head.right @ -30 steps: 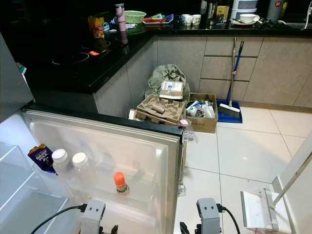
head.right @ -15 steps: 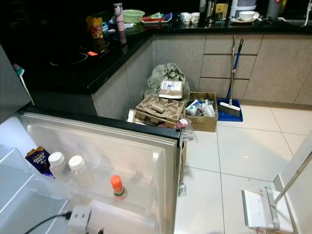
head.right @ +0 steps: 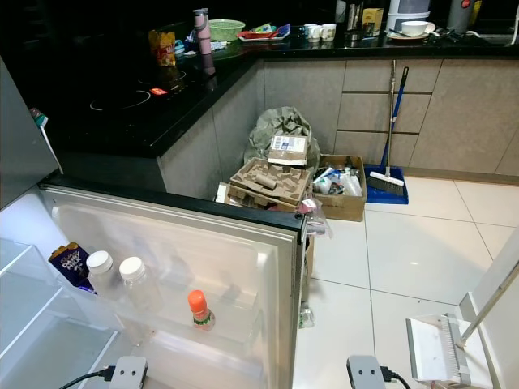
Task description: Restocking fridge
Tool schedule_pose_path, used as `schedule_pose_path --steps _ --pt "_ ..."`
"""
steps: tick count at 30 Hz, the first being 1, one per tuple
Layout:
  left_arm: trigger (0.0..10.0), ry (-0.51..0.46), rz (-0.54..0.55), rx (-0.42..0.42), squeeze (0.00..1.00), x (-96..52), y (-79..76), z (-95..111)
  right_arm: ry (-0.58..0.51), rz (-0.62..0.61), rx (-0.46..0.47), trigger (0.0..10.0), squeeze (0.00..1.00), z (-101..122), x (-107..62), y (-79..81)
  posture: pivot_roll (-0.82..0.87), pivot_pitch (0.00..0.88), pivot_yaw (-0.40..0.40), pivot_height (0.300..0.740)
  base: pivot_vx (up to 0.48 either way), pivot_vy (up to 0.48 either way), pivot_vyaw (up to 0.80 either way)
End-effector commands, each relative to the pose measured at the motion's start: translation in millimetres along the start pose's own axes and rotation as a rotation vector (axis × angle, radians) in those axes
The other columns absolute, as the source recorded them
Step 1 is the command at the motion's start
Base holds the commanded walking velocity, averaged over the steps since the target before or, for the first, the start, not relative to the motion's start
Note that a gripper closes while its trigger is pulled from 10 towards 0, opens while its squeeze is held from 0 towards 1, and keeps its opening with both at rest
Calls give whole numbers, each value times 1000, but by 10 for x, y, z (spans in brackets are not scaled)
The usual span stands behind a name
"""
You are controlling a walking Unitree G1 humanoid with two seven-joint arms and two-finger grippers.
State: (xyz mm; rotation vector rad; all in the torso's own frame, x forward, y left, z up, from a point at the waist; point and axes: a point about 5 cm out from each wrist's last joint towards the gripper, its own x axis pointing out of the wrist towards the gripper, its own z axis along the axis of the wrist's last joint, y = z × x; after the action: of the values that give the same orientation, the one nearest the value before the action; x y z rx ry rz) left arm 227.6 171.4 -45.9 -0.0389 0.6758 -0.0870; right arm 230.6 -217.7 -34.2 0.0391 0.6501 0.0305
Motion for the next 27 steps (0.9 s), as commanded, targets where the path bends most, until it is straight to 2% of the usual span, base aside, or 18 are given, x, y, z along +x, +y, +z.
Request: schedule_pose_path --steps 1,5,11,27 --pt "10000 18 5 -8 0 -18 24 -45 27 -9 12 10000 0 -94 -21 0 -89 108 82 740 0 0 0" --pt "10000 16 -2 -7 0 -12 21 -26 30 -9 13 10000 0 -118 -26 13 -88 110 83 740 0 0 0" --pt "10000 6 -30 -2 0 8 -16 39 31 -12 25 10000 0 -152 -43 21 -87 113 88 740 -270 0 0" --pt "10000 4 -65 23 0 26 -41 93 21 -7 35 10000 0 -139 -21 73 -85 119 92 740 -424 0 0"
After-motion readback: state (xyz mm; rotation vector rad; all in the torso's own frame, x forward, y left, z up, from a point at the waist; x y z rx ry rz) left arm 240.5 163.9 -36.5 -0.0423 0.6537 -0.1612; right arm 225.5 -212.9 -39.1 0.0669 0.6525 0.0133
